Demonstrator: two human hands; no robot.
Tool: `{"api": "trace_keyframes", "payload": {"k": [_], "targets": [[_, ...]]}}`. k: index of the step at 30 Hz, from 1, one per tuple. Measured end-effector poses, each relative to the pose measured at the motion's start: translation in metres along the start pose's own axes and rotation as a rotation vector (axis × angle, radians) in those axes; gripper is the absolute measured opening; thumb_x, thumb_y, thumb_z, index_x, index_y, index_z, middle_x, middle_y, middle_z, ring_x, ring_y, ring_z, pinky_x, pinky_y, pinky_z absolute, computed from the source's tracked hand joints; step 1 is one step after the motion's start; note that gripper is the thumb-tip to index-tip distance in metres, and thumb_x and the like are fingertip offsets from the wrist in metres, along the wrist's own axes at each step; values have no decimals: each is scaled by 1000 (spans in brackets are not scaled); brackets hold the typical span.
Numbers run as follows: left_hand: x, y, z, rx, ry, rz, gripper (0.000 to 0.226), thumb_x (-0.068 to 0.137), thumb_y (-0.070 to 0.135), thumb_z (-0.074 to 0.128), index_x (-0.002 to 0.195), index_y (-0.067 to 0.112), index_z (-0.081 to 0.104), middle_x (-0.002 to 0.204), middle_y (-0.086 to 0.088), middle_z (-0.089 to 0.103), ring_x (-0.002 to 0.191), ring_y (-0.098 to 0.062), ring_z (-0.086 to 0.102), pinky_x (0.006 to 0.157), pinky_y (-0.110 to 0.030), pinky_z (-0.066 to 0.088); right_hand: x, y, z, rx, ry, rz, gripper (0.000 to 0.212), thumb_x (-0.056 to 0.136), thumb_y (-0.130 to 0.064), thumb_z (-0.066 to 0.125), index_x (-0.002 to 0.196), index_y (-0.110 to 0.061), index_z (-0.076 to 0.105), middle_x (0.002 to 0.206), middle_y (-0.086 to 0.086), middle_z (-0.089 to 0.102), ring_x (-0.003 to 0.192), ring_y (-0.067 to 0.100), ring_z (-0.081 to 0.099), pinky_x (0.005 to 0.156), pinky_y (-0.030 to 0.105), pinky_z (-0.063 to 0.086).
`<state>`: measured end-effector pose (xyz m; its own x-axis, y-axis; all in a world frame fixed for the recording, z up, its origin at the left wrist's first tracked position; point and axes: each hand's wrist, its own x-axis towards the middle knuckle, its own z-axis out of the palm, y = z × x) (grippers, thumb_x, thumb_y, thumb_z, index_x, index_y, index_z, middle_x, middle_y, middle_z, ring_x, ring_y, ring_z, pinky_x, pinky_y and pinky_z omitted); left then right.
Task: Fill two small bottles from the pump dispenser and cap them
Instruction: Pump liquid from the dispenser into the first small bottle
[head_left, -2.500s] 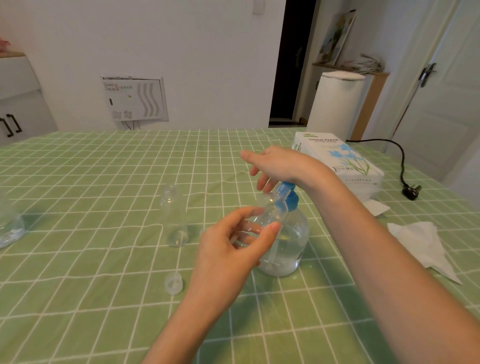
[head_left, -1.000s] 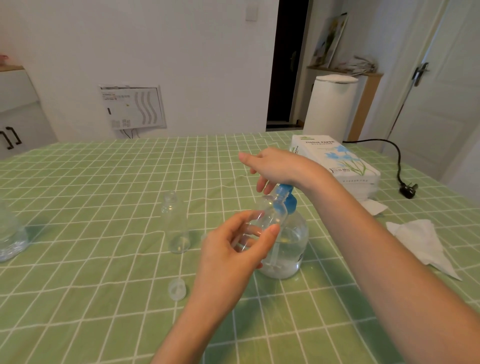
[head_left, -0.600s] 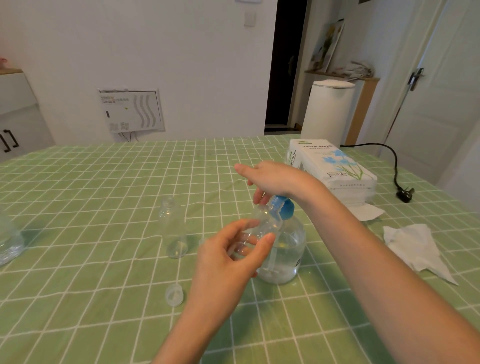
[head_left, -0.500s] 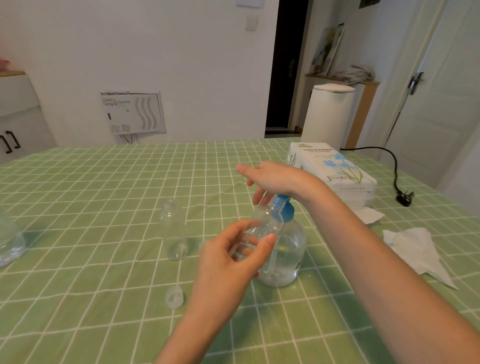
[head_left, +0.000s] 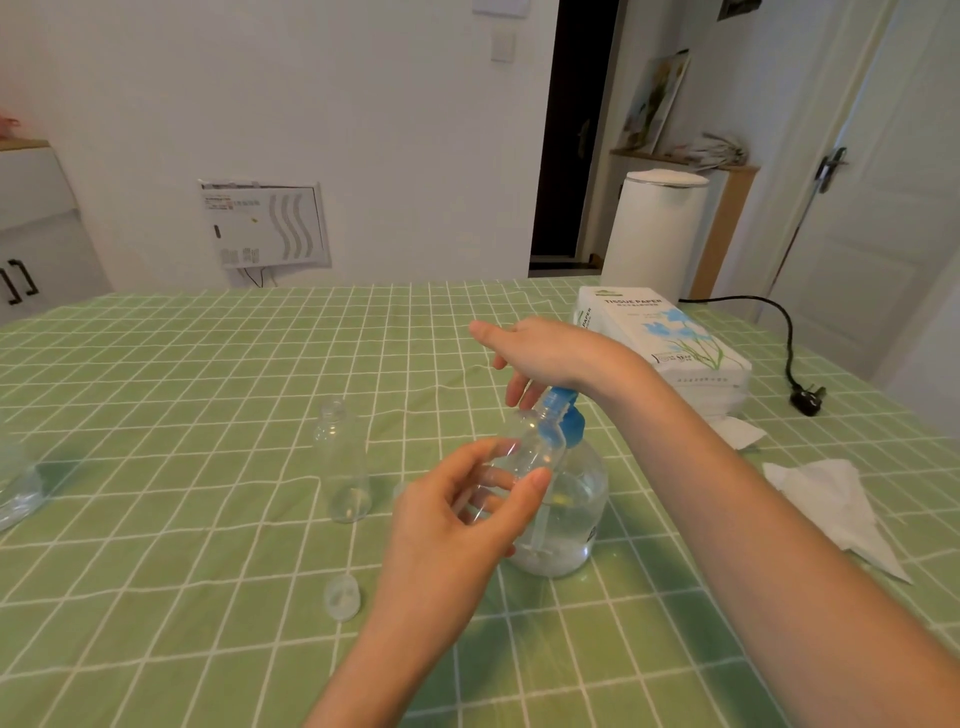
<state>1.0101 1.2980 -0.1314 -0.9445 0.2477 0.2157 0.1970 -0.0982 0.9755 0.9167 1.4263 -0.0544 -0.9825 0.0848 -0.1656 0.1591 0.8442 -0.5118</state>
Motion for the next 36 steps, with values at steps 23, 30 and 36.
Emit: {"api": "trace_keyframes", "payload": {"k": [23,30,36], "targets": [[0,-2,0,10,12,-13,45,55,49,68,95,29,68,75,2,70,57,-6,61,50,-15,49,-2,-1,-2,-7,35,-25,68,97,-57,23,122,-2,56,101,12,71,98,26,65,71,33,39],[-2,-3,-2,24,-15,-15,34,60,44,67,91,29,68,69,6,70,56,-3,60,49,-14,47,0,4,7,6,24,-27,68,97,-57,24,122,-2,56,101,14,70,97,28,65,75,33,41],[-2,-4,-2,24,-7,-18,37,58,47,67,91,30,68,69,5,70,57,-6,60,50,-16,48,0,4,8,-1,39,-28,68,97,-57,24,123,-2,55,98,13,70,95,27,66,71,33,40]]}}
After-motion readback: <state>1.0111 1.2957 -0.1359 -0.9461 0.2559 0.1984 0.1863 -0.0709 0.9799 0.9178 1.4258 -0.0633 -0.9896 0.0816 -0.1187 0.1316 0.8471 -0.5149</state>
